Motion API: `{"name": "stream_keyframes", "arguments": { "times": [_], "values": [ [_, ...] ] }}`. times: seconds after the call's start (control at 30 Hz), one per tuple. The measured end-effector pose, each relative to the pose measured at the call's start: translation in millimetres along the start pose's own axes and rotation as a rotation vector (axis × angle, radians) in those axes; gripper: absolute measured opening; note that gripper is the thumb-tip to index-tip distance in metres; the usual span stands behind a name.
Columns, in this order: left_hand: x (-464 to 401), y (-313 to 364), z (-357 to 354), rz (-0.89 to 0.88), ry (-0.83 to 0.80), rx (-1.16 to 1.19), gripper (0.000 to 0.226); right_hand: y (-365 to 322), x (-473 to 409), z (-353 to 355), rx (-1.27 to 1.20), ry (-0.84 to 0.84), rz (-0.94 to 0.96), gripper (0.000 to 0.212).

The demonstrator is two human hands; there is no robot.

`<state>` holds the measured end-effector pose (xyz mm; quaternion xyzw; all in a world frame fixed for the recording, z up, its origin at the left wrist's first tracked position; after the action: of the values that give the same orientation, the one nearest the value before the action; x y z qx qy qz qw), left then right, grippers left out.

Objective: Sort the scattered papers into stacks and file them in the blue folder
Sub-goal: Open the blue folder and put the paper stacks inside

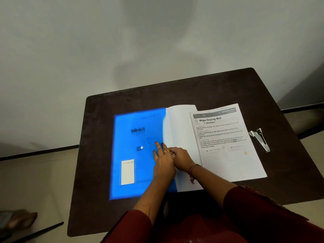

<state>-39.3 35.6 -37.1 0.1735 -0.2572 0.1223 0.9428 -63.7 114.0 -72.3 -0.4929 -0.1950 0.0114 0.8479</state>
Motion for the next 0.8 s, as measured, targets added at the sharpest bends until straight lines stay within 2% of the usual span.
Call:
{"name": "stream_keyframes", "arguments": {
  "times": [0.27, 0.4, 0.53, 0.63, 0.7, 0.8],
  "values": [
    [-3, 0, 2, 0.018, -0.015, -0.01, 0.079, -4, -6, -1, 0.058, -0.105, 0.009, 0.028],
    [-4, -1, -2, -0.022, -0.025, -0.051, 0.079, -2, -3, 8, -0.037, -0.102, -0.02, 0.029],
    [-4, -1, -11, -0.083, -0.049, -0.132, 0.079, 11, 6, 31, -0.19, -0.002, -0.113, 0.028],
    [-1, 7, -13, -0.112, -0.02, -0.165, 0.068, 23, 18, 61, -0.222, 0.11, -0.112, 0.026],
    [-2, 15, -14, -0.126, -0.002, -0.108, 0.06, 35, 28, 84, -0.223, 0.193, -0.111, 0.023],
    [-5, 27, -21, -0.074, -0.12, 0.16, 0.054, 59, 42, 122, -0.184, 0.298, -0.13, 0.022]
  ]
}}
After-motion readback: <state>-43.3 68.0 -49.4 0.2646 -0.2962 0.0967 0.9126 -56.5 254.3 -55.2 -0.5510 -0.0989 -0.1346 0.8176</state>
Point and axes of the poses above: each hand's wrist, its own x-axis away from the middle knuckle, its own z-axis out of the back of the hand, y = z × x, the point moved 5 cm from there along -x, towards the middle knuckle, and after that the axes turned 7 degrees about z, right-handed, at the moved point
